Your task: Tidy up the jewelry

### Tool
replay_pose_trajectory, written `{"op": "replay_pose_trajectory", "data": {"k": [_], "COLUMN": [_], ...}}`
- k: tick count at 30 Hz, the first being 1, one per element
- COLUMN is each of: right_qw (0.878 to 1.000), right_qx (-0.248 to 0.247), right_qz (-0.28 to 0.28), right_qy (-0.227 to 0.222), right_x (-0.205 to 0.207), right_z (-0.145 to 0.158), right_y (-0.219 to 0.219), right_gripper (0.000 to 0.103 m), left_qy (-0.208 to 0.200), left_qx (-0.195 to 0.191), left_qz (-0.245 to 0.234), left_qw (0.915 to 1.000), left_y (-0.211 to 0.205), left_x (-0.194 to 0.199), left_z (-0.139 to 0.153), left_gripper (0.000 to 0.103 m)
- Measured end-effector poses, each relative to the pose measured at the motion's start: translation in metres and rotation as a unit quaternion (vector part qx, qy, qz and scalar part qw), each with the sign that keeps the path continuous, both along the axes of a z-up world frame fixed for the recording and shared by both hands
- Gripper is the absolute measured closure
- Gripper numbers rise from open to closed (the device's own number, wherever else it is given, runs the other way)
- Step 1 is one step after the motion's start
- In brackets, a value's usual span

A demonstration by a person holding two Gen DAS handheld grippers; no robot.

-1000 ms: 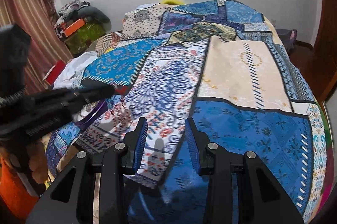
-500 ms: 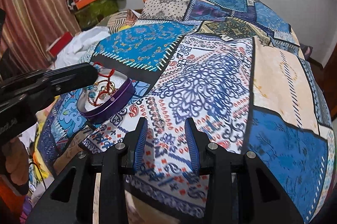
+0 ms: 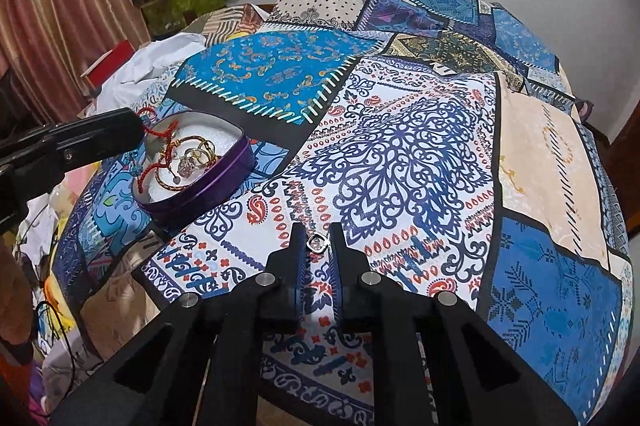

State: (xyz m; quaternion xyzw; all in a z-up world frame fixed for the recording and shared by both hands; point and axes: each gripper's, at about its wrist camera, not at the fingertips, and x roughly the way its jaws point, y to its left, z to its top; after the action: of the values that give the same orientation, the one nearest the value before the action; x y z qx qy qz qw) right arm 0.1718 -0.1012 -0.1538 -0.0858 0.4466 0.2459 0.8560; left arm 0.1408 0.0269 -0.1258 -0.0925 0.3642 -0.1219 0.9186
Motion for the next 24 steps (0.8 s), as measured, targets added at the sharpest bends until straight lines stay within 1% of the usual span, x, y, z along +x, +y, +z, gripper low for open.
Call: {"op": "replay_pose_trajectory", "data": {"k": [5, 8, 11, 16, 20, 24], "right_qw": [1.000, 0.999, 0.998, 0.996, 0.994, 0.994], "right_qx": [0.013, 0.022, 0.034, 0.053, 0.063, 0.061], "right_qz": [-0.011, -0.012, -0.007, 0.009, 0.026, 0.046], "right_qy": [-0.015, -0.033, -0.053, -0.076, -0.082, -0.072], "right_x": [-0.006, -0.011, -0.014, -0.016, -0.016, -0.015], "right_z": [0.017, 0.033, 0.051, 0.069, 0.074, 0.064], "right_y": [-0.004, -0.002, 0.005, 0.024, 0.042, 0.064], "right_gripper": [0.093, 0.093, 0.093, 0.093, 0.093, 0.093], "left_qy": [-0.014, -0.023, -0.032, -0.040, -0.043, -0.040], "left_qx": [0.004, 0.006, 0.010, 0.014, 0.014, 0.010], "left_qz": [0.009, 0.015, 0.023, 0.040, 0.051, 0.057], "left_qw": [0.9999, 0.9996, 0.9992, 0.9983, 0.9977, 0.9975], "left_y": [0.008, 0.014, 0.023, 0.040, 0.053, 0.063], "left_x": [-0.008, -0.013, -0.015, -0.015, -0.014, -0.011], "left_z": [0.009, 0.016, 0.022, 0.028, 0.030, 0.026], "left_gripper": [0.098, 0.098, 0.098, 0.098, 0.098, 0.098]}}
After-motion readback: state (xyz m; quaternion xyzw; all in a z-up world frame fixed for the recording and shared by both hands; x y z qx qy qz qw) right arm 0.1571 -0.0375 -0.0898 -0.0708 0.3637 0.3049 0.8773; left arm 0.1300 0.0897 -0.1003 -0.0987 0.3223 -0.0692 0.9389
